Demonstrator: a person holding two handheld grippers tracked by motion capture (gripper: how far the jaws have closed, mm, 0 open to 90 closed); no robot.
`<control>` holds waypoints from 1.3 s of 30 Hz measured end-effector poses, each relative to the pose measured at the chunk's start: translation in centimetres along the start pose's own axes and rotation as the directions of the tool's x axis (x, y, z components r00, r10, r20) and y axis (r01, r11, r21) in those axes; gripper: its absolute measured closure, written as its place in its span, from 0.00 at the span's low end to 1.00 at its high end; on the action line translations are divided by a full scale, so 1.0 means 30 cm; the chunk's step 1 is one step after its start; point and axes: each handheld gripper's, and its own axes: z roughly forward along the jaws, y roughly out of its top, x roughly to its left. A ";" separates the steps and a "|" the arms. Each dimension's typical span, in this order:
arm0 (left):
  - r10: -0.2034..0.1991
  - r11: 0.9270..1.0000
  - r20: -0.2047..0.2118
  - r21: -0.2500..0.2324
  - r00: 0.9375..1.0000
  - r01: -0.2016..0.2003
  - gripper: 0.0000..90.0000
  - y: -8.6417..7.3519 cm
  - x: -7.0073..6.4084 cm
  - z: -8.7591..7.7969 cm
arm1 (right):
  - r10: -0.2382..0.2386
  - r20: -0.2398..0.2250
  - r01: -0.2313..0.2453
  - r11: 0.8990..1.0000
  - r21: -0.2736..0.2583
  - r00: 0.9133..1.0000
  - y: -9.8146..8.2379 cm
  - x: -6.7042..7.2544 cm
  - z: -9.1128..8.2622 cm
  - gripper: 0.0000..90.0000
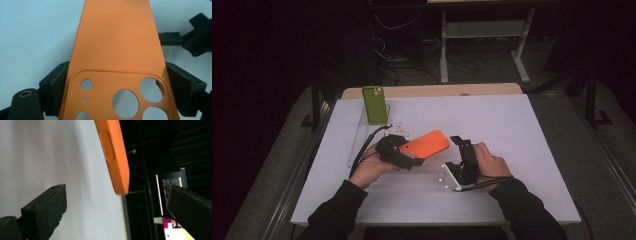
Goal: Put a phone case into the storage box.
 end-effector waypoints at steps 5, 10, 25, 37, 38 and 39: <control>0.039 0.999 0.008 0.030 0.999 -0.039 0.17 0.007 -0.014 0.011 | -0.096 0.027 0.096 0.995 -0.012 0.995 0.016 0.008 0.004 0.05; 0.033 0.999 0.021 0.026 0.999 -0.033 0.17 0.011 -0.034 0.029 | -0.130 0.059 0.131 0.991 -0.017 0.990 0.034 0.022 -0.004 0.16; 0.081 0.995 0.034 0.061 0.996 -0.083 0.17 0.015 -0.060 0.047 | -0.222 0.110 0.227 0.974 -0.028 0.969 0.063 0.064 -0.011 0.56; 0.048 0.998 0.041 0.041 0.998 -0.049 0.17 0.013 -0.057 0.047 | -0.249 0.081 0.252 0.967 -0.029 0.965 0.069 0.072 -0.015 0.83; 0.043 0.998 0.046 0.039 0.998 -0.045 0.17 0.014 -0.055 0.047 | -0.263 0.076 0.266 0.964 -0.021 0.962 0.070 0.068 -0.015 0.84; 0.034 0.999 0.054 0.033 0.998 -0.036 0.17 0.013 -0.053 0.046 | -0.268 0.078 0.270 0.963 -0.016 0.960 0.071 0.068 -0.016 0.86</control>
